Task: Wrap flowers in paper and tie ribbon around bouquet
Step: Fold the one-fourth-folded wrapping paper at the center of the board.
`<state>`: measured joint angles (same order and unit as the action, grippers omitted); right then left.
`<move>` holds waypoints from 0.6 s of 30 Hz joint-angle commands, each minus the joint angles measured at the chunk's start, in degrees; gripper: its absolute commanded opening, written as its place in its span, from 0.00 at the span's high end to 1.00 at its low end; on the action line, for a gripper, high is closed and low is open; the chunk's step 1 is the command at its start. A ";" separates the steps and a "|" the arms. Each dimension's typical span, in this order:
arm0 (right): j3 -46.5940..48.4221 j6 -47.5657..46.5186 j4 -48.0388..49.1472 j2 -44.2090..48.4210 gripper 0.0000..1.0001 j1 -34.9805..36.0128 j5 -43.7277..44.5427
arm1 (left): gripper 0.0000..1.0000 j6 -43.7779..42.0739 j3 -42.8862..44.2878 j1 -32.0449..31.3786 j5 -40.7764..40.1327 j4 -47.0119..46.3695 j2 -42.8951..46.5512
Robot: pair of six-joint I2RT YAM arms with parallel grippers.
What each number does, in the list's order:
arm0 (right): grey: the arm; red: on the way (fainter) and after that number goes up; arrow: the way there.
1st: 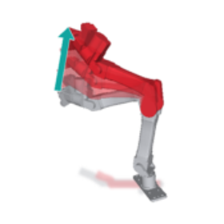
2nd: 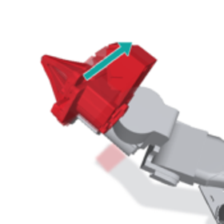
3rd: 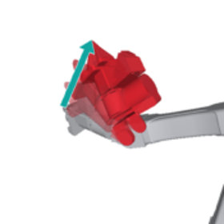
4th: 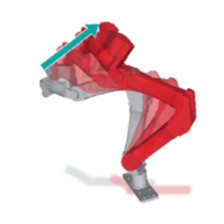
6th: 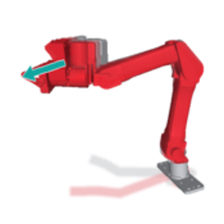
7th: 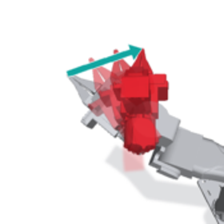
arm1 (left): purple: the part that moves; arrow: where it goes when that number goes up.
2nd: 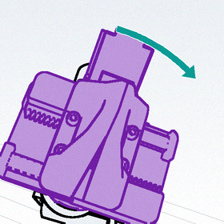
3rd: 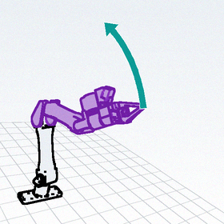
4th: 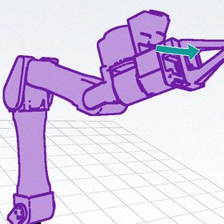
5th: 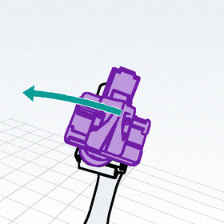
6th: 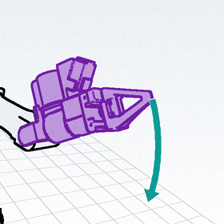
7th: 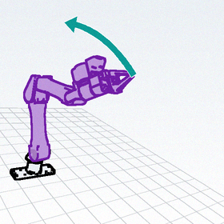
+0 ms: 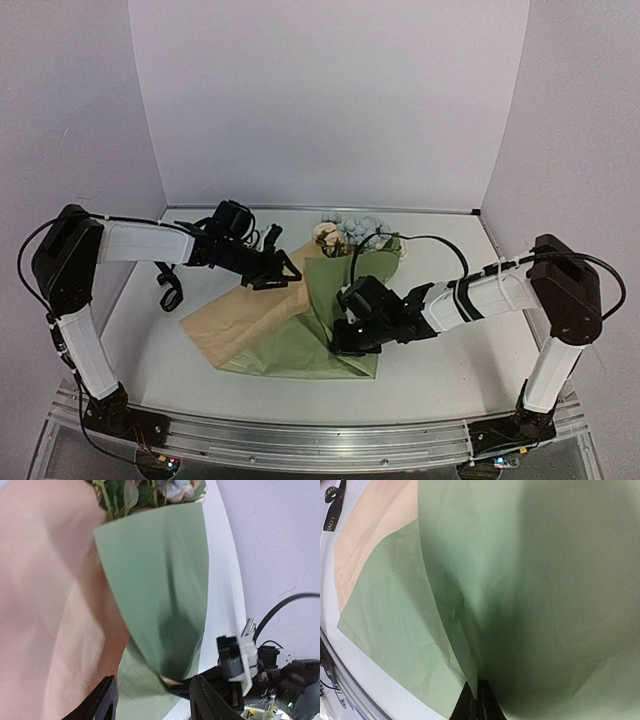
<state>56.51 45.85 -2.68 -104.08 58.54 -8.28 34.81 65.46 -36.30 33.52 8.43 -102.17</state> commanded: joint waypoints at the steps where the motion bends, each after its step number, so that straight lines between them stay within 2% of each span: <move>1: 0.52 -1.40 1.31 -0.59 1.00 0.35 0.18 | 0.48 -1.53 8.62 0.24 3.13 -0.97 -7.42; 6: -0.39 -1.71 1.34 -0.17 1.00 0.38 0.65 | 0.48 -2.15 15.40 0.25 3.03 0.66 -14.85; 11: -1.48 -1.82 1.31 0.34 1.00 0.36 0.99 | 0.50 -0.63 17.54 0.27 4.12 -1.51 -18.72; 15: -2.02 -1.90 1.19 0.50 1.00 0.35 1.35 | 0.61 1.21 17.34 0.18 5.84 -4.35 -19.97; 18: -2.09 -1.92 0.39 0.72 1.00 0.38 1.86 | 0.77 1.92 16.82 0.18 6.13 -5.28 -20.26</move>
<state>54.96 44.75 -2.19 -104.14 58.54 -7.99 35.68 80.20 -36.01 37.54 7.06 -122.42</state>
